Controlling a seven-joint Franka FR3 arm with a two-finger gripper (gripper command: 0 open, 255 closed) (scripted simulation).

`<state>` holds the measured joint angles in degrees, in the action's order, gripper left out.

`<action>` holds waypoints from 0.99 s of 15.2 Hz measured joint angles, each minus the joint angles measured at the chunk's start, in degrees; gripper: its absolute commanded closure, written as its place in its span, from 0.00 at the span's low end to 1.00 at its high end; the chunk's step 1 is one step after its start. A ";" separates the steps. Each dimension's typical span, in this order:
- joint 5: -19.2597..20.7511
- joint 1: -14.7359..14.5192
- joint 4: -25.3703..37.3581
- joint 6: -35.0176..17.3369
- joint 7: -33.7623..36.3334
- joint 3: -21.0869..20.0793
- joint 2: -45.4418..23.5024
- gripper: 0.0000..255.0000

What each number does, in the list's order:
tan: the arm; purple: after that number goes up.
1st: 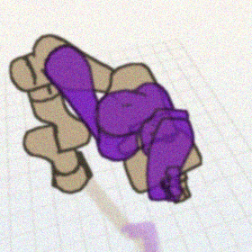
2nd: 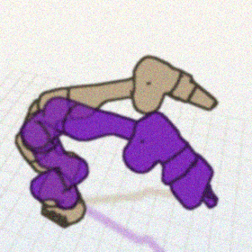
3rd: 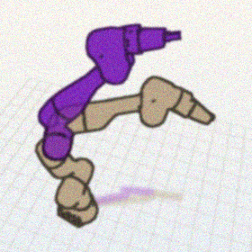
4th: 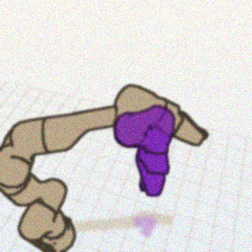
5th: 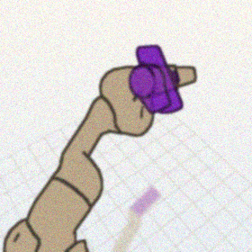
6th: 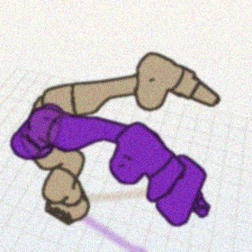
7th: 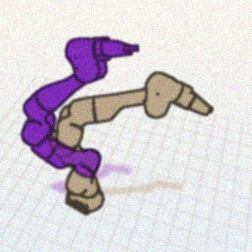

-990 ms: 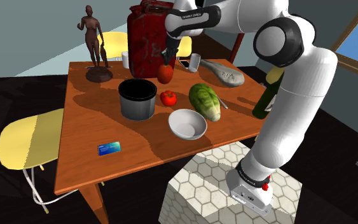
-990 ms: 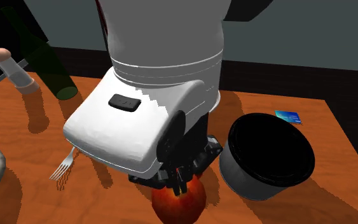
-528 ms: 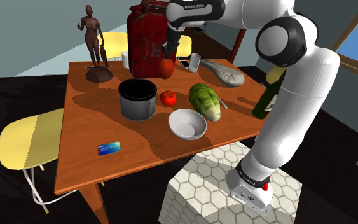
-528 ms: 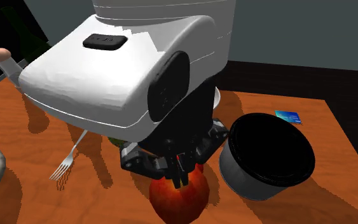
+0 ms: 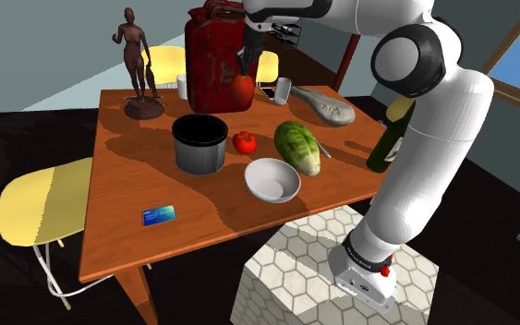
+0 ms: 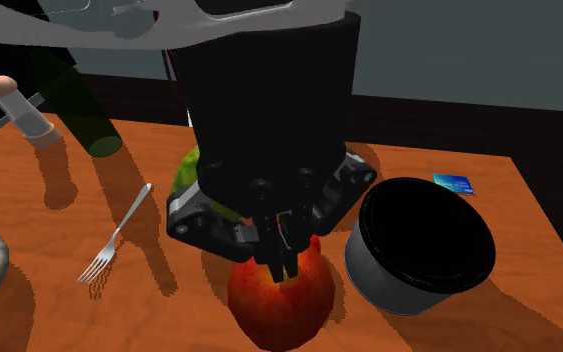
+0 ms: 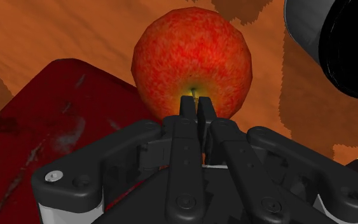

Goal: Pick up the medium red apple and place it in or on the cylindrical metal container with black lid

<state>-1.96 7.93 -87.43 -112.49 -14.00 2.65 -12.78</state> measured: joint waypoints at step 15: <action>0.42 -0.77 12.52 11.73 1.56 -0.37 -0.77 1.00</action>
<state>-1.54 7.16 -74.91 -100.76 -12.44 2.28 -13.54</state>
